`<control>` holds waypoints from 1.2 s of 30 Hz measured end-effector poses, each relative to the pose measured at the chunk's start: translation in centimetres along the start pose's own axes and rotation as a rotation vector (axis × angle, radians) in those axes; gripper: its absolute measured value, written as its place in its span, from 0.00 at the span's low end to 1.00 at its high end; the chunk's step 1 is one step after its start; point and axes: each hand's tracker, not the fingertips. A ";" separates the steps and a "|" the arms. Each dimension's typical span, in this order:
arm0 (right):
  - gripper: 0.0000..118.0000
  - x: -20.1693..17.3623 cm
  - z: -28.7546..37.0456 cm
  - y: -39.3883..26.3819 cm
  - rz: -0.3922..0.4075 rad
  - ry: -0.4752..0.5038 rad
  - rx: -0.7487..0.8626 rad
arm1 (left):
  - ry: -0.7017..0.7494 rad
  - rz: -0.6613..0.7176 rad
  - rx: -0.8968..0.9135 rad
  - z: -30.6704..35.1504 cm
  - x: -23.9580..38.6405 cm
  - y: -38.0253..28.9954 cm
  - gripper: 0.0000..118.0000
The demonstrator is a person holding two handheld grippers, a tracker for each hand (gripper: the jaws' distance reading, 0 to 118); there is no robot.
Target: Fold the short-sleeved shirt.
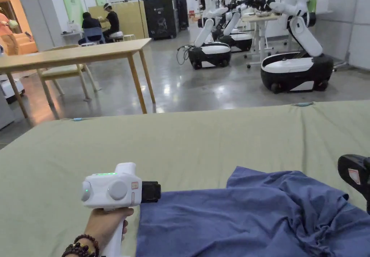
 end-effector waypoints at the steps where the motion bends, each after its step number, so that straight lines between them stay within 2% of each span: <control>1: 0.01 0.4 -0.6 -0.4 0.016 -0.020 -0.027 | -0.004 0.002 -0.043 -1.5 0.2 0.2 0.98; 4: 0.01 1.2 -2.4 -1.5 0.049 -0.097 -0.084 | -0.012 -0.012 -0.081 -4.6 0.9 -0.7 0.97; 7: 0.01 1.8 -3.3 -2.3 0.030 -0.100 -0.106 | 0.008 -0.074 -0.134 -6.0 2.1 -1.8 0.90; 8: 0.01 1.9 -3.5 -2.6 0.021 -0.098 -0.115 | 0.035 -0.094 -0.103 -5.7 2.5 -1.9 0.87; 9: 0.01 2.0 -3.5 -2.7 0.017 -0.098 -0.122 | 0.020 -0.101 -0.078 -4.9 2.5 -1.6 0.68; 10: 0.01 2.0 -3.6 -2.8 0.014 -0.100 -0.126 | -0.020 -0.130 -0.050 -4.3 2.7 -1.3 0.44; 11: 0.01 1.9 -3.7 -2.9 0.012 -0.101 -0.130 | -0.022 -0.152 -0.014 -3.6 2.8 -1.3 0.06; 12: 0.01 1.9 -3.7 -3.0 0.010 -0.100 -0.135 | -0.028 -0.166 0.002 -3.2 3.2 -1.2 0.00; 13: 0.01 2.0 -3.7 -3.0 0.007 -0.100 -0.141 | -0.024 -0.213 0.048 -2.5 3.9 -1.2 0.00; 17: 0.01 4.1 -3.5 -3.0 0.029 -0.086 -0.144 | -0.035 -0.188 0.017 -0.5 4.2 -1.0 0.00; 19: 0.01 6.7 -4.1 -3.5 0.068 -0.143 -0.193 | -0.053 -0.162 0.043 0.9 3.9 -0.6 0.00; 20: 0.01 8.5 -4.5 -4.2 0.060 -0.185 -0.245 | -0.065 -0.143 0.052 1.7 3.7 -0.4 0.00; 24: 0.01 14.9 -4.8 -7.8 -0.052 -0.234 -0.361 | -0.099 -0.117 0.124 4.6 3.4 -0.4 0.00; 26: 0.01 17.4 -5.0 -10.2 -0.146 -0.209 -0.427 | -0.105 -0.115 0.133 5.6 3.5 -0.6 0.00; 28: 0.04 18.7 -5.7 -12.4 -0.186 -0.183 -0.471 | -0.102 -0.120 0.137 6.7 4.2 -1.1 0.00; 29: 0.16 19.3 -6.1 -13.8 -0.196 -0.178 -0.487 | -0.097 -0.121 0.137 6.9 4.3 -1.2 0.00; 30: 0.48 19.5 -6.5 -14.6 -0.204 -0.180 -0.503 | -0.096 -0.119 0.135 7.1 4.3 -1.3 0.00; 31: 0.71 19.5 -7.2 -15.5 -0.211 -0.168 -0.533 | -0.095 -0.116 0.133 7.5 4.8 -1.5 0.00; 32: 0.85 19.5 -7.9 -16.3 -0.217 -0.153 -0.557 | -0.096 -0.112 0.133 7.8 4.9 -1.7 0.00; 33: 0.87 19.1 -8.5 -16.8 -0.214 -0.144 -0.560 | -0.095 -0.110 0.134 8.0 5.0 -1.8 0.00; 36: 0.86 18.6 -11.9 -18.1 -0.166 -0.165 -0.637 | -0.094 -0.105 0.129 8.4 5.4 -2.1 0.00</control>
